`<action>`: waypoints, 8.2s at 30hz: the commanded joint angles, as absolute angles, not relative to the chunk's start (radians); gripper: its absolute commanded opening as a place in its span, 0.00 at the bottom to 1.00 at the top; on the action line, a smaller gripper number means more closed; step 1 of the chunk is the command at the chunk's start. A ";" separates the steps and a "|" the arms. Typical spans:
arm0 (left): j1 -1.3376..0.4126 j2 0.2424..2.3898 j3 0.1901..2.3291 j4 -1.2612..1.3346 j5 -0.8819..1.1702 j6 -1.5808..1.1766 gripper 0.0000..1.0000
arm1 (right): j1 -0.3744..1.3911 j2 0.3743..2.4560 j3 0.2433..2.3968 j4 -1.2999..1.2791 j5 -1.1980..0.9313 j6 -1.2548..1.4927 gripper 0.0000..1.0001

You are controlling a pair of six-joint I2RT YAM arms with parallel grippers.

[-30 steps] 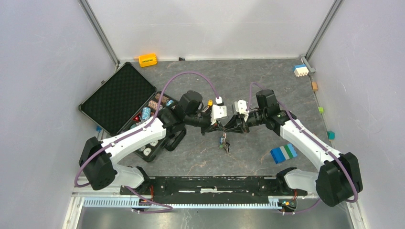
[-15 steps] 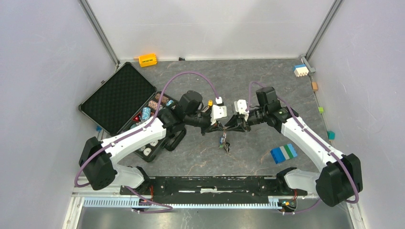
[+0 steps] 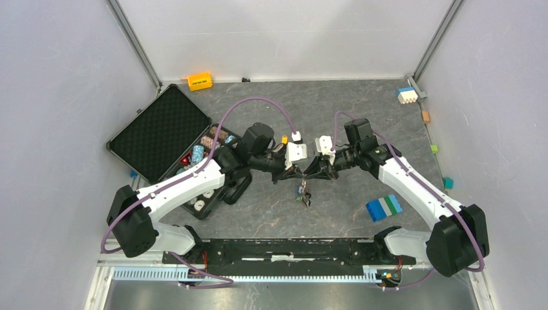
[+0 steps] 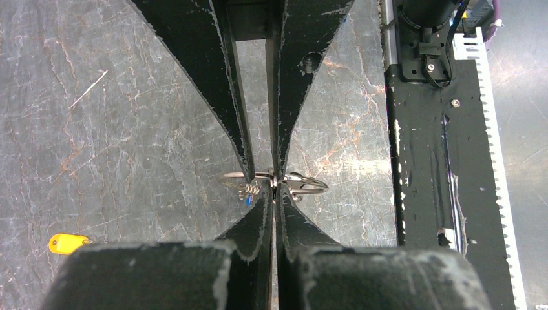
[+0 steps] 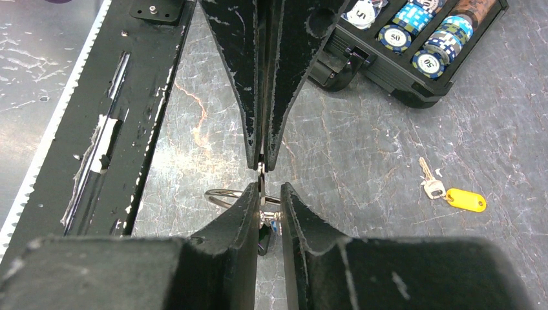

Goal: Put the keys on the keyring

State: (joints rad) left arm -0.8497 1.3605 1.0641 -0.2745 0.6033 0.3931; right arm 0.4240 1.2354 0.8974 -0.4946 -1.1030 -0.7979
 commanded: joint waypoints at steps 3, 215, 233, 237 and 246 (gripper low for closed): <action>-0.853 1.349 1.081 -0.235 0.643 0.381 0.02 | 0.431 1.236 0.937 -0.477 -1.150 -0.796 0.22; -0.750 1.799 1.171 -0.477 0.294 0.338 0.05 | 0.400 1.008 0.812 -0.475 -1.020 -0.867 0.00; -0.750 1.744 1.126 -0.469 0.263 0.406 0.35 | 0.400 1.031 0.811 -0.482 -1.030 -0.874 0.00; -0.750 1.739 1.133 -0.469 0.258 0.412 0.42 | 0.400 1.035 0.813 -0.482 -1.029 -0.874 0.00; -0.755 1.706 1.110 -0.422 0.253 0.378 0.46 | 0.398 1.030 0.811 -0.480 -1.027 -0.874 0.00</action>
State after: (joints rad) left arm -0.7494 1.7699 1.1263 -0.4858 0.2611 0.3626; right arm 0.4038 1.0351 0.7940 -0.4908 -0.9939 -0.8593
